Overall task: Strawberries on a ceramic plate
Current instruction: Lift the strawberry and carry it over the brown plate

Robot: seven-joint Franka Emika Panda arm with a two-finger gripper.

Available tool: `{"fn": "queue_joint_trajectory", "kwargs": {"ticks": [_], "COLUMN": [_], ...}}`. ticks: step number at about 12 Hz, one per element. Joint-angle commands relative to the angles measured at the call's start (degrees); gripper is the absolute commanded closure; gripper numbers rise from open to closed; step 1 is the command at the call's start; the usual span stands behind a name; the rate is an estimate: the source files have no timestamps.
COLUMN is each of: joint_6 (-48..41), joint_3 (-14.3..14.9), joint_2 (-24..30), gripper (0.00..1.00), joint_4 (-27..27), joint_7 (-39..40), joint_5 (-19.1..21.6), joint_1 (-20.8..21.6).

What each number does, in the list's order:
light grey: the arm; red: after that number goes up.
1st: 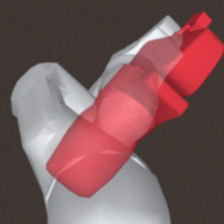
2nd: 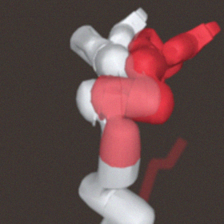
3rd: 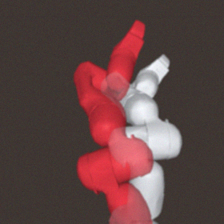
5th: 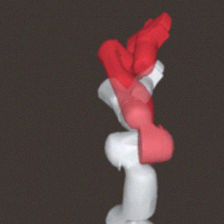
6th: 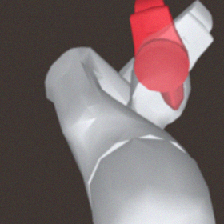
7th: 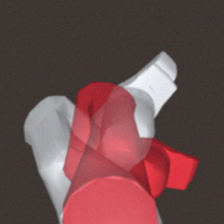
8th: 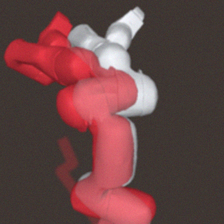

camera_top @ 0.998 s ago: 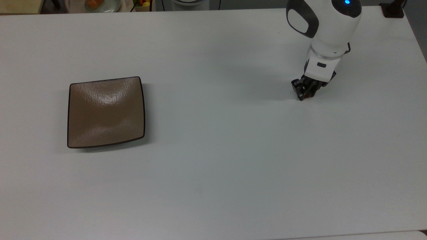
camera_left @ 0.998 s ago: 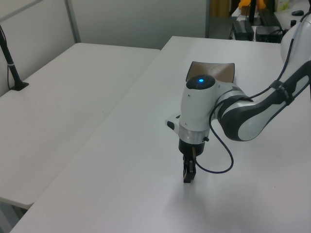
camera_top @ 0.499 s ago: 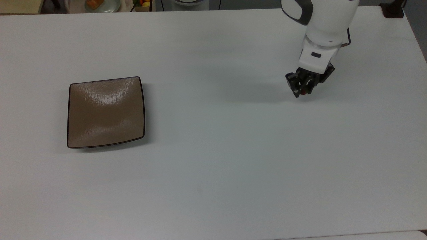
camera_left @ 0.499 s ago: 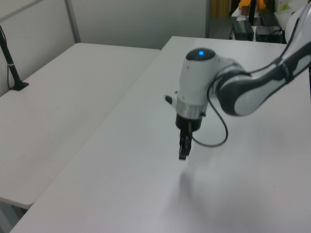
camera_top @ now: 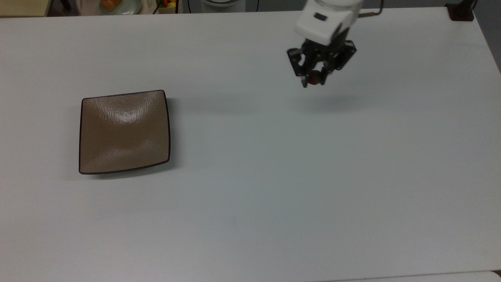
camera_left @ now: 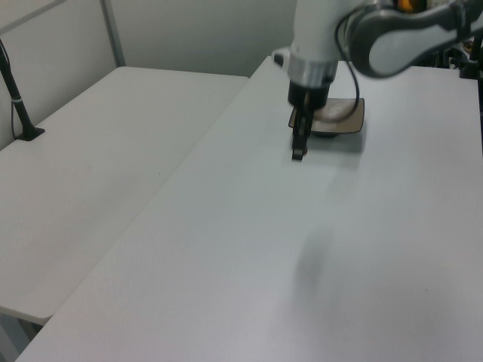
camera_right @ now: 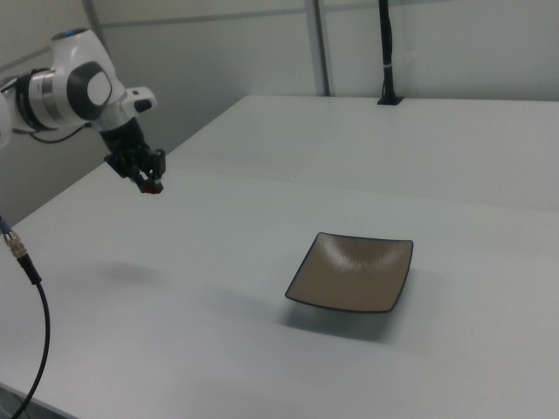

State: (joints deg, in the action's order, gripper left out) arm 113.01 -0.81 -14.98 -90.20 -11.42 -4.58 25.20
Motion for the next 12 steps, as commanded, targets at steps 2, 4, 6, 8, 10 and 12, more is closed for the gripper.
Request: {"fn": "queue_joint_trajectory", "kwargs": {"ticks": [2, 4, 6, 8, 10, 12], "joint_6": [-6.5, -8.1, -9.0, -8.9, -8.4, -6.4], "joint_3": [0.6, 0.7, 0.7, 0.7, 0.7, 0.7], "joint_2": [7.3, 8.9, 9.0, 8.3, 7.1, 4.6], "gripper": [0.88, 0.88, 0.88, 0.88, 0.87, 0.84], "joint_4": [-1.4, -1.1, -1.1, -1.1, -1.3, -1.3], "joint_7": [11.3, 18.2, 25.4, 32.9, 40.0, 42.6], "joint_5": [5.1, 5.6, 5.7, 5.7, 5.5, 4.9], "joint_1": [-8.2, -13.2, -17.9, -22.2, -25.4, -28.1]}}
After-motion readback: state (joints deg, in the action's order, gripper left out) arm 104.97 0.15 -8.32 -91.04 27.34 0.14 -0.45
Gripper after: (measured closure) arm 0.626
